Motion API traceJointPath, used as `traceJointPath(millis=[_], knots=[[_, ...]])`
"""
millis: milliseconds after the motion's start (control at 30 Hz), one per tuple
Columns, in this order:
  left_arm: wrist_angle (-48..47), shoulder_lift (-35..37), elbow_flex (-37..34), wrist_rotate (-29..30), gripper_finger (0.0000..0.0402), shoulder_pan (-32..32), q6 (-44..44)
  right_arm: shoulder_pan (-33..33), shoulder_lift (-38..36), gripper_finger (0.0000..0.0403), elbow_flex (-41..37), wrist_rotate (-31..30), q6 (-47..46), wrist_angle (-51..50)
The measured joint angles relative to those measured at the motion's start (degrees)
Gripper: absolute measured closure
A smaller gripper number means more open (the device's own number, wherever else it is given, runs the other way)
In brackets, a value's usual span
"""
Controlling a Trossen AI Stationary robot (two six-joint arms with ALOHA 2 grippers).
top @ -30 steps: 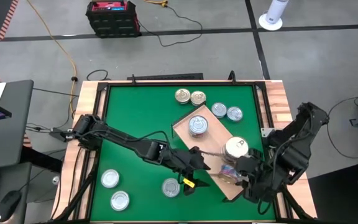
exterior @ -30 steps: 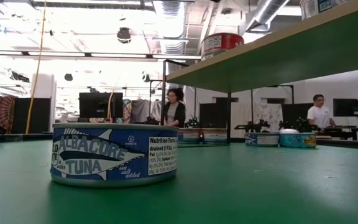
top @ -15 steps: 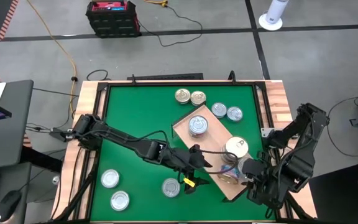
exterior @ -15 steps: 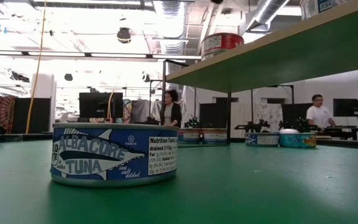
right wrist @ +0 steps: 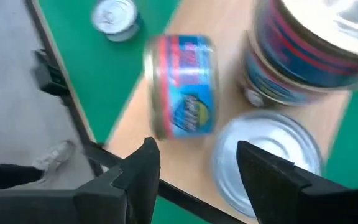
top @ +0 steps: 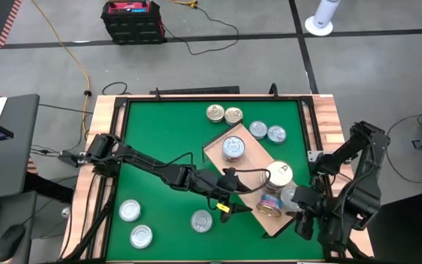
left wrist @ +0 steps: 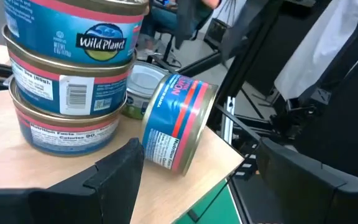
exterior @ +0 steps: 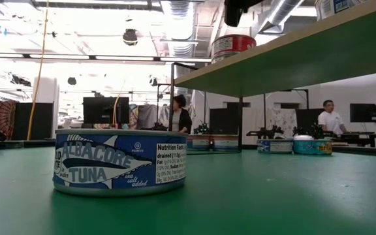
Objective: Stack canned seafood by type on shelf
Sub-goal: Stack the blue and pink tuna can on top of the other blue and pink tuna cans on the shelf
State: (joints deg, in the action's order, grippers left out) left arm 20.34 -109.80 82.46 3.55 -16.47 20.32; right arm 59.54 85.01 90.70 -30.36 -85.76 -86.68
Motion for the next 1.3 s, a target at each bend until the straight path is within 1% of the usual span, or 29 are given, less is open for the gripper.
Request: traceJointPath(millis=[67,167,300,367,467,667,767,833,1033,1167,1300], knots=[[0.0,0.0,0.0,0.0,0.0104,0.0,0.4,0.8,0.0,0.0162,0.0,0.8,0.2,-1.2],[0.0,0.0,0.4,0.0,0.0104,0.2,0.5,0.4,0.1,0.0162,0.2,3.0,1.1,-0.5],[0.2,0.0,1.4,0.0,0.0104,0.3,0.5,-1.0,0.1,0.0161,0.3,3.2,5.7,3.5],[0.1,0.0,1.8,-0.1,0.0104,0.4,0.7,-1.7,0.1,0.0153,0.3,3.2,6.5,4.6],[-0.1,0.0,1.9,-0.9,0.0104,0.8,1.3,-2.9,0.2,0.0122,0.3,3.3,6.6,4.6],[-0.7,0.0,1.9,-3.3,0.0104,1.3,3.0,-4.2,0.4,0.0032,0.3,3.3,7.2,5.0],[-1.1,0.0,1.9,-3.3,0.0104,1.3,3.1,-4.2,1.2,0.0008,-0.1,2.5,10.2,5.0],[-2.2,0.0,1.9,-3.3,0.0104,1.2,2.9,-4.0,2.1,0.0006,-0.1,1.1,11.0,4.6],[-3.7,0.0,2.0,-3.0,0.0104,0.4,0.3,-4.1,3.6,0.0027,-0.1,-3.8,11.5,4.8],[-4.5,0.0,2.0,-2.8,0.0104,-0.2,-1.8,-4.6,5.2,0.0036,-0.2,-4.1,12.3,5.6],[-4.1,0.0,2.0,-1.4,0.0104,-0.3,-2.7,-5.0,6.3,0.0046,-0.2,-4.1,12.3,7.3]])
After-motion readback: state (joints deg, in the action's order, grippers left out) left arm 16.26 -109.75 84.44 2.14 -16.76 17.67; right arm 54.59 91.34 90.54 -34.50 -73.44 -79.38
